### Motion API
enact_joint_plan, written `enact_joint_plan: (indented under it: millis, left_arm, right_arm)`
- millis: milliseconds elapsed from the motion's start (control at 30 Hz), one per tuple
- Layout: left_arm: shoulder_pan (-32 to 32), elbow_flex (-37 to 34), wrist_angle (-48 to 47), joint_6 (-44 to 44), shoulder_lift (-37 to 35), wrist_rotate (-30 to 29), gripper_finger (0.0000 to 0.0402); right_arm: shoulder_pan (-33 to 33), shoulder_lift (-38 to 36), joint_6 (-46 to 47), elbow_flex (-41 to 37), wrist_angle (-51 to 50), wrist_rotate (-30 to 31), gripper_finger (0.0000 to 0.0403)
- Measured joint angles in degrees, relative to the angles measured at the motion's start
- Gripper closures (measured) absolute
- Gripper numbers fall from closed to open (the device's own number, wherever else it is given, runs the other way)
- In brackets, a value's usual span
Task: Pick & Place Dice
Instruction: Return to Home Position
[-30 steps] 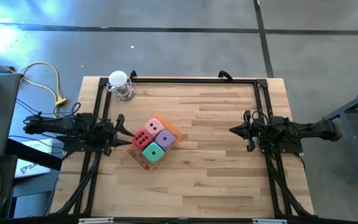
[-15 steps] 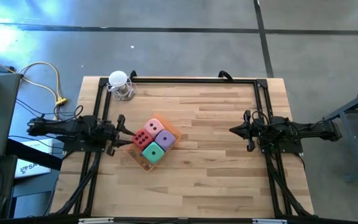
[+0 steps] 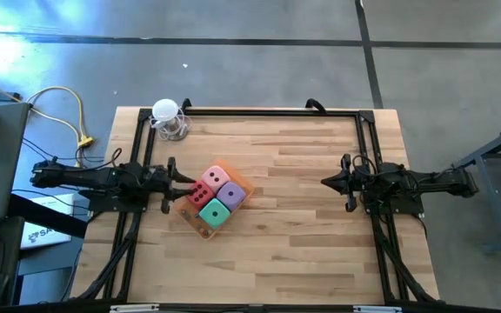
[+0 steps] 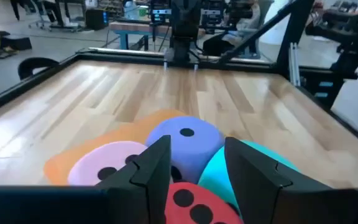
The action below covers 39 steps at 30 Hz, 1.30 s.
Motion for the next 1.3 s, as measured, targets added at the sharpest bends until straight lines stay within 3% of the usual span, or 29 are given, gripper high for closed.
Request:
enact_joint_plan:
  millis: [1033, 1300]
  left_arm:
    - [0.09, -0.20, 0.07, 0.83, 1.32, -0.09, 0.0257]
    - [-2.78, -0.20, 0.09, 0.81, -4.20, -0.19, 0.0257]
  right_arm:
    - [0.02, 0.00, 0.00, 0.00, -0.01, 0.00, 0.0401]
    - [0.02, 0.00, -0.01, 0.00, -0.01, 0.00, 0.0401]
